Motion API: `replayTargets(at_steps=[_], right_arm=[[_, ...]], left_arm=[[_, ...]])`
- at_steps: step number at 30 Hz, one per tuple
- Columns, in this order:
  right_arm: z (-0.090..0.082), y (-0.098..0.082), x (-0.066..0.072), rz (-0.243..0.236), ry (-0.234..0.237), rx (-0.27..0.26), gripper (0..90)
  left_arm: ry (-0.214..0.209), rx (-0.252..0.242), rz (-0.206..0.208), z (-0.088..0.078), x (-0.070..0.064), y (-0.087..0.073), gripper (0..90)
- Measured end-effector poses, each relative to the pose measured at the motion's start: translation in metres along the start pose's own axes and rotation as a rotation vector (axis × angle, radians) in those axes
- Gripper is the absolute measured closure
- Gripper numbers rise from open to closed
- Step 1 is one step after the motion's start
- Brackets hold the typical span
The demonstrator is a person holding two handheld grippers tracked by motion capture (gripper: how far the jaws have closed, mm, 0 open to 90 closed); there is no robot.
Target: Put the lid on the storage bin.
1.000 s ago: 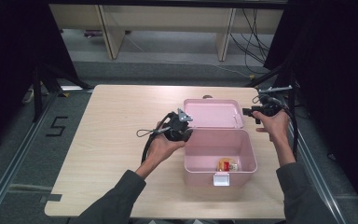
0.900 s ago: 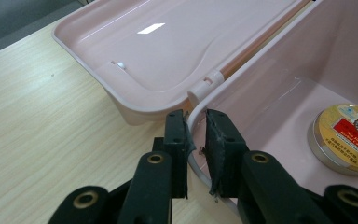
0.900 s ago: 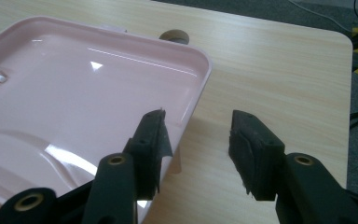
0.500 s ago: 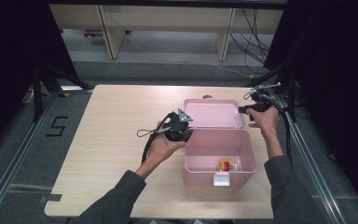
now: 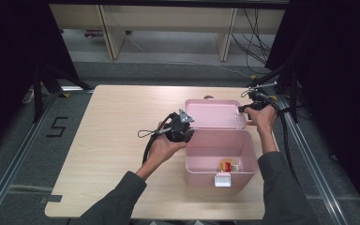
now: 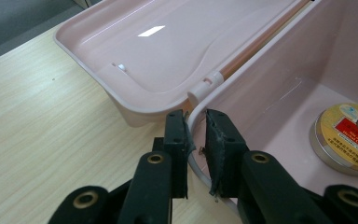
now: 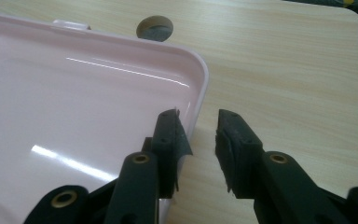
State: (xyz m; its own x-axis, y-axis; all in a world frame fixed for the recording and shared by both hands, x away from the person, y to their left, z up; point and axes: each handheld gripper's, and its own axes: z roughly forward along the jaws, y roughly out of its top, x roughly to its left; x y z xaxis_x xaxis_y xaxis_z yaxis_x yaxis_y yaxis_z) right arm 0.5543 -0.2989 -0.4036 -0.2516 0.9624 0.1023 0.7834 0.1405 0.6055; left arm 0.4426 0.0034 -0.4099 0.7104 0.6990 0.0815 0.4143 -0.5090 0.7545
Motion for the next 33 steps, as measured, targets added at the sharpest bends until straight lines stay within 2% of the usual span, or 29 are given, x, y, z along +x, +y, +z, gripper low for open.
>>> replayTargets(at_steps=[3,4,5,6,7,9,10,11,12,13,14,17,19,20,21,22,23,24,25,27,29,30,31,33], right_arm=[[0.003,0.0,0.003,0.013,-0.009,0.017,72.2],[0.005,0.0,0.001,-0.008,-0.007,0.011,73.8],[0.005,0.0,0.001,-0.008,-0.007,0.011,73.8],[0.006,0.0,0.004,0.018,-0.005,0.011,76.1],[0.006,0.0,0.003,-0.009,-0.028,0.019,77.2],[0.006,0.001,0.005,0.004,-0.024,0.023,78.1],[0.006,0.002,0.006,-0.028,-0.037,0.026,79.4],[0.006,0.002,0.006,-0.028,-0.037,0.026,79.4],[0.007,0.002,0.012,0.019,-0.053,0.039,80.6],[0.007,0.002,0.012,0.019,-0.053,0.039,80.6],[0.009,0.003,0.01,-0.02,-0.063,0.019,81.6],[0.007,0.004,0.013,-0.004,-0.07,0.016,82.5],[0.006,0.004,0.013,-0.012,-0.072,0.009,82.7],[0.005,0.004,0.017,0.039,-0.08,0.01,83.2],[0.003,0.004,0.014,0.011,-0.076,0.006,83.4],[0.003,0.004,0.014,0.011,-0.076,0.006,83.4],[0.002,0.004,0.013,-0.017,-0.08,-0.015,83.5],[0.0,0.004,0.015,0.009,-0.084,-0.028,84.0],[-0.002,0.004,0.013,-0.008,-0.075,-0.031,84.2],[-0.004,0.004,0.014,0.008,-0.069,-0.057,84.5],[-0.008,0.004,0.012,-0.02,-0.065,-0.07,84.7],[-0.011,0.004,0.014,0.019,-0.056,-0.071,84.9],[-0.011,0.004,0.014,0.019,-0.056,-0.071,84.9],[-0.017,0.004,0.012,-0.004,-0.063,-0.113,85.4]], left_arm=[[-0.002,-0.001,0.004,0.0,0.0,0.0,78.6],[-0.002,-0.001,0.004,0.0,0.0,0.0,78.6],[-0.002,-0.001,0.004,0.0,0.0,0.0,78.6],[-0.002,-0.002,0.006,0.0,0.0,0.0,78.6],[-0.002,-0.004,0.004,0.001,0.0,0.0,78.6],[-0.003,-0.004,0.005,0.001,0.0,0.0,78.6],[-0.003,-0.005,0.006,0.001,0.0,0.0,78.7],[-0.003,-0.005,0.006,0.001,0.0,0.0,78.6],[-0.003,-0.003,0.009,0.001,0.0,0.0,78.7],[-0.003,-0.003,0.009,0.001,0.0,0.0,78.7],[-0.004,-0.004,0.009,0.001,0.0,0.0,78.7],[-0.005,-0.005,0.008,0.001,0.0,0.0,78.7],[-0.005,-0.005,0.008,0.001,0.0,0.0,78.7],[-0.002,-0.004,0.008,0.001,-0.001,0.0,78.7],[-0.002,-0.004,0.008,0.001,-0.001,0.0,78.7],[-0.002,-0.006,0.006,0.001,-0.001,0.0,78.7],[-0.002,-0.007,0.007,0.001,-0.001,0.0,78.7],[-0.004,-0.009,0.007,0.001,-0.001,0.0,78.7],[-0.006,-0.011,0.009,0.001,-0.001,0.0,78.8],[-0.009,-0.014,0.002,0.001,-0.001,0.0,78.8],[-0.008,-0.018,-0.003,0.001,-0.001,0.0,78.7],[-0.008,-0.018,-0.003,0.001,-0.001,0.0,78.7],[-0.012,-0.017,0.001,0.001,-0.001,0.0,78.7],[-0.004,-0.014,0.006,0.001,-0.001,0.0,78.8]])
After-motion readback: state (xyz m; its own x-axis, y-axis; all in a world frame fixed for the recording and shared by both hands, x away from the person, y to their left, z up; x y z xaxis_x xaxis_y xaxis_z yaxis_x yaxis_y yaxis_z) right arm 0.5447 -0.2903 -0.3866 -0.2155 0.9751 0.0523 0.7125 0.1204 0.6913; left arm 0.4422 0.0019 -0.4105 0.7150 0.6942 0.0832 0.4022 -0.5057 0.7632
